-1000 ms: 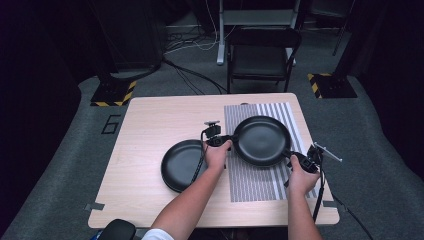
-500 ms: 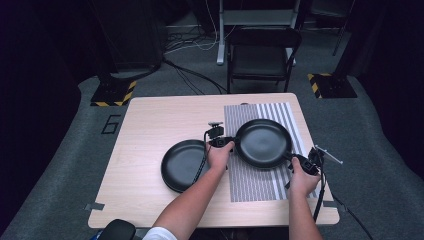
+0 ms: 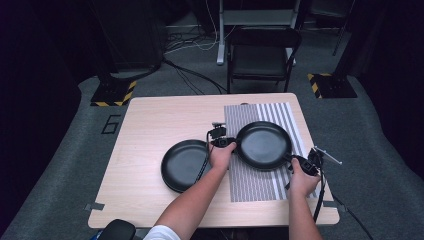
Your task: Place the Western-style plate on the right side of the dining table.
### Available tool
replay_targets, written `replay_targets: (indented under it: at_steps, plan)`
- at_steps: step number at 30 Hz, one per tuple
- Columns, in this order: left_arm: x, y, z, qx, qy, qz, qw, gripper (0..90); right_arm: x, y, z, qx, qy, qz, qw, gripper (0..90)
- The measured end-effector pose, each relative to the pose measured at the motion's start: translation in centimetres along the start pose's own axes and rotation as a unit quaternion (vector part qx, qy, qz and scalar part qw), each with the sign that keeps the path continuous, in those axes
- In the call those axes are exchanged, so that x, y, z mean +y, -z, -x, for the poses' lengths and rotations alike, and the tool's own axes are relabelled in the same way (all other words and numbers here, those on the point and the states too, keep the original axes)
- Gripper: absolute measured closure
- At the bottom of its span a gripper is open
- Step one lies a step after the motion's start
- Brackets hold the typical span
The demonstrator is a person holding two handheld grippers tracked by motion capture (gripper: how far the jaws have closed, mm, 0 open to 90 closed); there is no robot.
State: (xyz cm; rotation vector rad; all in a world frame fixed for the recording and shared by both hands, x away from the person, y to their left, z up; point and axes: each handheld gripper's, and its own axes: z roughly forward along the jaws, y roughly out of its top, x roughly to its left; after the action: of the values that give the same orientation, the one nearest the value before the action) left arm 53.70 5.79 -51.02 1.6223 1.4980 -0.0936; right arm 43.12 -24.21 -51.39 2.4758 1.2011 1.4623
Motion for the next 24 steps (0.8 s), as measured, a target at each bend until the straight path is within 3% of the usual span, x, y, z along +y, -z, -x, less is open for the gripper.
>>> replay_targets:
  at_steps: [17,24]
  plan:
    - [-0.06,-0.44,-0.14,0.022,-0.01,-0.029,0.9993,77.4,-0.1,-0.31,-0.02,-0.025,0.016,-0.015,0.9994,81.4]
    - [-0.1,-0.5,0.06,0.025,-0.011,-0.025,0.9993,77.1,0.01,-0.44,0.09,-0.029,0.014,-0.017,0.9993,81.3]
